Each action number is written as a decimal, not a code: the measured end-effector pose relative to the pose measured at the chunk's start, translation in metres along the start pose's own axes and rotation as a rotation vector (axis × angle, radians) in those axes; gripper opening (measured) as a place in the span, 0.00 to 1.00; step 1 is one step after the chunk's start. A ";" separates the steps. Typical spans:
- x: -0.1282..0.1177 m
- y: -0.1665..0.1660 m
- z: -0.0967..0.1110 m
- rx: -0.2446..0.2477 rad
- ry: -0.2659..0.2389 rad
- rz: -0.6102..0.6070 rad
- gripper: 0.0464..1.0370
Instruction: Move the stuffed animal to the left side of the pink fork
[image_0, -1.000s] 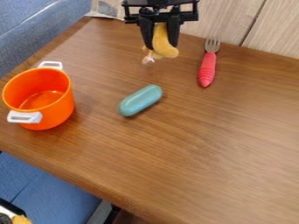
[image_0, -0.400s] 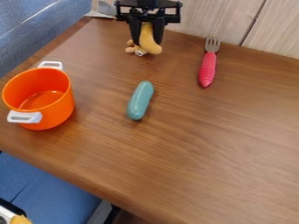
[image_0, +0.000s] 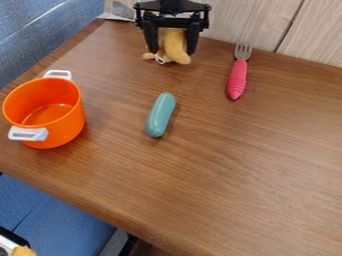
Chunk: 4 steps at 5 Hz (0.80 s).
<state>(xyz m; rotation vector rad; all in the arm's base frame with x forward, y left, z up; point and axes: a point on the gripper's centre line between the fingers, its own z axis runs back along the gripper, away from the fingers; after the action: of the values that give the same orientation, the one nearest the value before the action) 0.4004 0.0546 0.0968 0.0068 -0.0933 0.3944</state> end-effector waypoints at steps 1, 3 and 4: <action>-0.004 -0.001 -0.002 -0.006 0.021 0.004 0.97; -0.014 -0.002 0.023 -0.045 -0.018 0.011 0.96; -0.024 -0.001 0.046 -0.075 -0.060 -0.008 0.96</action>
<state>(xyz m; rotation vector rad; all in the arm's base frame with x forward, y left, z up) 0.3750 0.0432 0.1402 -0.0549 -0.1671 0.3830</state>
